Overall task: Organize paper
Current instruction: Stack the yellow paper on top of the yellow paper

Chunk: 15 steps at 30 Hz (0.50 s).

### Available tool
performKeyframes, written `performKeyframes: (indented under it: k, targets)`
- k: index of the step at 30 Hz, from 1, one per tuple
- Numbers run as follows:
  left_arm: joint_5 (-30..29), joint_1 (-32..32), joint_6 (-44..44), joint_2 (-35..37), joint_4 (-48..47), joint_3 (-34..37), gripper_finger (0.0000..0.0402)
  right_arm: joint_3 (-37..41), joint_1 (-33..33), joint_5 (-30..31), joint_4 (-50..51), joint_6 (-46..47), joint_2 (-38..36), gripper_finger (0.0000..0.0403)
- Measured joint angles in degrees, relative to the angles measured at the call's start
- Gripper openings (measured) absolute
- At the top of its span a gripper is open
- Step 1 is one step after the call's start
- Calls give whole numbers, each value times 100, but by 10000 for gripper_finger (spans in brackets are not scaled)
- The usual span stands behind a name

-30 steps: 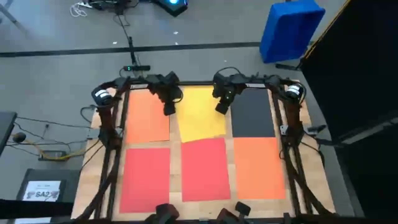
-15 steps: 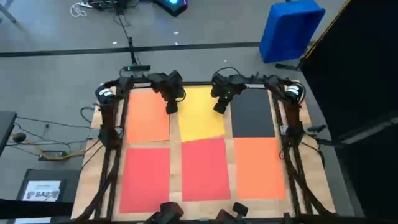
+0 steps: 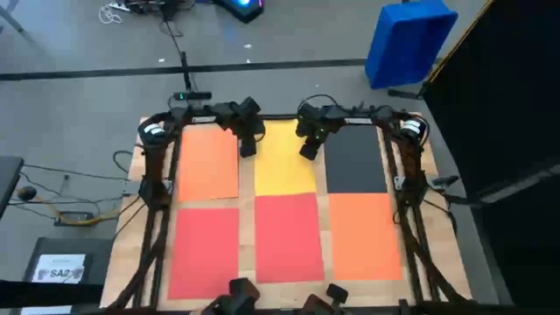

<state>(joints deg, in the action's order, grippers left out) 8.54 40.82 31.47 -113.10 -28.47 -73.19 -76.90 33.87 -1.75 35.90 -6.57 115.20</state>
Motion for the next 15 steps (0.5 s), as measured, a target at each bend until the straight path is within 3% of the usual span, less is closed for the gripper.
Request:
performKeyframes:
  k: [15]
  targets:
    - [-397, 109, -40, 15, -187, -15, 89, -17, 91, 20, 217, 50, 0, 0]
